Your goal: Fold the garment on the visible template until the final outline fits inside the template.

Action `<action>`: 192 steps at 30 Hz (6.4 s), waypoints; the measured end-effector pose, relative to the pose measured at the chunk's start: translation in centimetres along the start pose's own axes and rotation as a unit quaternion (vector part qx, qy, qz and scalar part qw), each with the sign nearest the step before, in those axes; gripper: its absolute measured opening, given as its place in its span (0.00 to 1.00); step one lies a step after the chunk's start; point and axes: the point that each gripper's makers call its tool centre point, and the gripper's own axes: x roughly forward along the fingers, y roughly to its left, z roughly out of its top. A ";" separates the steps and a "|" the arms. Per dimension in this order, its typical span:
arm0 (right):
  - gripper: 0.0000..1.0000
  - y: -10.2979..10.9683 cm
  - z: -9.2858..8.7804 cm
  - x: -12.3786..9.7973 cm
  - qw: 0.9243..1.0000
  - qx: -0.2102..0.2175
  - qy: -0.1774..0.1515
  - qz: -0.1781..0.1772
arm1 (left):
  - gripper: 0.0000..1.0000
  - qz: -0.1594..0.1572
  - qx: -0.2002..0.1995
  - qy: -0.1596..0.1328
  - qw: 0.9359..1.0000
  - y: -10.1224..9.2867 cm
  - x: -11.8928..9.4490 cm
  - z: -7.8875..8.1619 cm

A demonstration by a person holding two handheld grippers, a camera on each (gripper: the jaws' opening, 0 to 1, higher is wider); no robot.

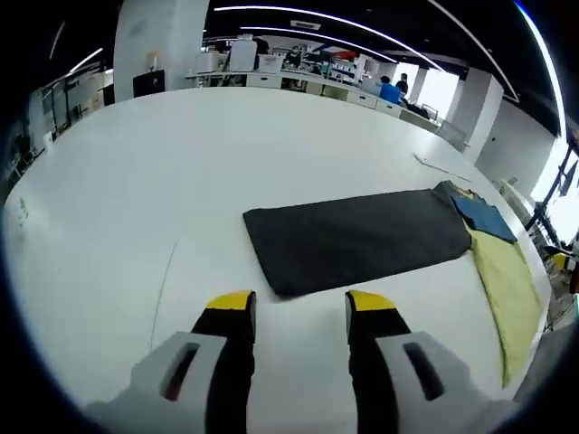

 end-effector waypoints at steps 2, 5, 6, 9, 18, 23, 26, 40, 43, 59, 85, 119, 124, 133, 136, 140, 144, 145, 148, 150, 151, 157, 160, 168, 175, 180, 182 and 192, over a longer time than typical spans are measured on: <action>0.94 -0.2 -0.2 -0.5 1.000 0.000 -0.001 -0.005 | 0.28 0.004 -0.012 -0.006 1.000 -0.1 -0.1 0.2; 0.94 -0.7 -0.6 -1.4 1.000 -0.002 0.002 -0.013 | 0.21 0.006 -0.025 -0.010 1.000 -0.2 0.0 0.4; 0.94 -0.8 -0.7 -1.6 1.000 0.000 0.002 -0.016 | 0.18 0.008 -0.036 -0.011 0.999 -0.2 0.0 0.4; 0.94 -1.5 -1.0 -2.3 1.000 0.007 0.001 -0.025 | 0.03 0.014 -0.030 -0.010 0.999 -0.4 -0.1 0.5; 0.93 -2.2 -1.4 -3.4 0.999 0.006 -0.006 -0.032 | 0.00 -0.023 0.018 -0.052 0.998 -4.8 -1.1 4.8; 0.93 -2.2 -1.3 -3.7 1.000 0.013 -0.016 -0.022 | 0.00 -0.058 0.046 -0.071 0.995 -8.8 -1.6 7.5; 0.93 -2.2 -1.4 -3.9 1.000 0.013 -0.020 -0.012 | 0.00 -0.082 0.055 -0.082 0.992 -11.6 -1.4 9.4; 0.92 -3.8 -3.2 -5.1 1.000 0.005 -0.017 0.011 | 0.00 -0.162 0.075 -0.102 0.979 -25.5 1.4 12.8; 0.92 -3.6 -4.1 -5.0 1.000 -0.010 -0.005 0.028 | 0.00 -0.174 0.072 -0.100 0.977 -28.1 2.1 12.8; 0.93 -5.2 -5.8 -3.6 0.996 -0.018 0.006 0.086 | 0.00 -0.220 0.071 -0.101 0.968 -40.5 6.5 12.5; 0.92 -7.4 -8.3 -3.2 0.996 0.033 0.006 0.077 | 0.00 -0.313 0.122 -0.026 0.942 -55.4 11.5 4.8; 0.92 -6.7 -7.2 -2.7 0.996 0.020 0.006 0.085 | 0.85 -0.330 0.258 0.012 0.908 -54.7 11.2 1.3; 0.92 -6.5 -6.7 -3.0 0.996 0.016 0.004 0.086 | 0.84 -0.327 0.264 0.011 0.907 -54.0 10.4 1.6; 0.92 -6.0 -5.5 -3.5 0.996 -0.003 0.000 0.089 | 0.81 -0.322 0.268 -0.003 0.908 -51.8 7.9 2.0; 0.91 -5.8 -5.1 -3.6 0.996 -0.006 -0.001 0.090 | 0.80 -0.320 0.261 -0.005 0.911 -50.4 6.8 2.0; 0.90 -5.2 -4.6 -3.6 0.996 -0.015 -0.002 0.093 | 0.80 -0.309 0.254 -0.009 0.916 -48.0 5.6 2.2; 0.90 -4.5 -4.4 -3.6 0.995 -0.022 -0.002 0.096 | 0.80 -0.296 0.244 -0.010 0.923 -45.6 4.5 2.1; 0.90 -4.4 -4.3 -3.6 0.995 -0.024 -0.002 0.097 | 0.80 -0.298 0.227 -0.011 0.927 -44.9 3.9 2.0; 0.89 -4.1 -4.2 -3.7 0.995 -0.025 0.000 0.096 | 0.78 -0.285 0.237 -0.016 0.929 -42.9 2.9 1.6; 0.89 -3.8 -4.1 -3.8 0.995 -0.027 -0.001 0.096 | 0.78 -0.281 0.220 -0.014 0.934 -41.6 2.1 1.3; 0.89 -3.6 -4.0 -3.9 0.995 -0.032 0.001 0.097 | 0.77 -0.280 0.218 -0.015 0.935 -41.1 1.8 1.1; 0.88 -3.3 -3.8 -4.4 0.995 -0.039 0.001 0.092 | 0.74 -0.263 0.199 -0.013 0.944 -37.5 -0.4 -0.3; 0.88 -3.1 -3.9 -4.8 0.995 -0.045 0.002 0.089 | 0.73 -0.260 0.184 -0.017 0.948 -36.2 -1.4 -0.8; 0.87 -2.9 -4.3 -5.8 0.995 -0.050 0.005 0.082 | 0.73 -0.251 0.175 -0.016 0.952 -33.9 -3.3 -2.0; 0.86 -2.8 -5.1 -6.2 0.996 -0.050 0.015 0.076 | 0.72 -0.249 0.182 -0.009 0.951 -32.5 -4.6 -3.2; 0.83 -2.9 -6.9 -6.6 0.997 -0.032 0.031 0.067 | 0.68 -0.252 0.182 0.014 0.950 -31.1 -5.7 -5.9; 0.78 -2.8 -7.9 -6.9 0.996 -0.027 0.043 0.072 | 0.67 -0.251 0.179 0.026 0.951 -30.3 -6.0 -7.0; 0.49 -2.8 -11.8 -7.2 0.992 -0.010 0.100 0.071 | 0.58 -0.236 0.167 0.064 0.955 -26.9 -7.4 -10.9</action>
